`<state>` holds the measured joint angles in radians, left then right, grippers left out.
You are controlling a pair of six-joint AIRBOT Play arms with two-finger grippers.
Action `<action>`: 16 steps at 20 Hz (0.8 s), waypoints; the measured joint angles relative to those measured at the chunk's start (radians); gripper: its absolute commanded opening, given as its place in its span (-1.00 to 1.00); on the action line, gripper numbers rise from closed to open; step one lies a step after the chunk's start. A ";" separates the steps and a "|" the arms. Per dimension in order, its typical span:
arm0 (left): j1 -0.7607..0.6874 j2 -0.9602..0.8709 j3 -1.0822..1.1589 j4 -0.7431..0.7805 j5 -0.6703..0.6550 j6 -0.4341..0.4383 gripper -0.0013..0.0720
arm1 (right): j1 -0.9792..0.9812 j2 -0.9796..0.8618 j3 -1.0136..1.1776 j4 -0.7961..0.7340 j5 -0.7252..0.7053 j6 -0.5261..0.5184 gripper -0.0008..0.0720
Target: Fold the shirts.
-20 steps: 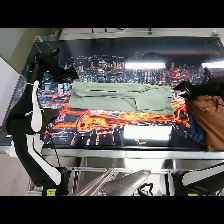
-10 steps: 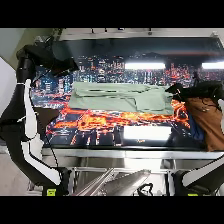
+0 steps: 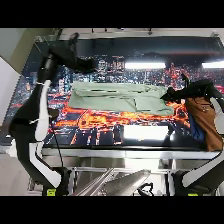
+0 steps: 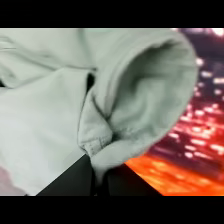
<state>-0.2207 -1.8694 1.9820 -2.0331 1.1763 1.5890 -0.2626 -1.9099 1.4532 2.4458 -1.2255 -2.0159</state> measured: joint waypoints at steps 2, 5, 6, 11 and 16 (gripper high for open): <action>-0.077 -0.058 0.000 -0.003 -0.037 0.000 -0.91 | 0.002 0.047 0.058 0.014 -0.047 0.019 -0.93; -0.208 -0.169 0.000 -0.004 -0.132 0.008 -0.91 | 0.003 0.144 0.162 0.022 -0.142 0.068 -0.93; -0.251 -0.206 0.003 -0.005 -0.166 0.009 -0.91 | 0.002 0.178 0.201 0.023 -0.175 0.092 -0.93; -0.398 -0.373 0.088 -0.045 -0.282 0.007 -0.91 | 0.014 0.275 0.339 0.025 -0.311 0.213 -0.93; -0.409 -0.401 0.082 -0.192 -0.326 -0.006 -0.91 | 0.080 0.295 0.370 0.024 -0.341 0.252 -0.93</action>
<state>-0.6292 -2.2704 2.0640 -2.2246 0.8501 1.5833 -0.1822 -1.6150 1.8229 2.4695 -1.5661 -1.7641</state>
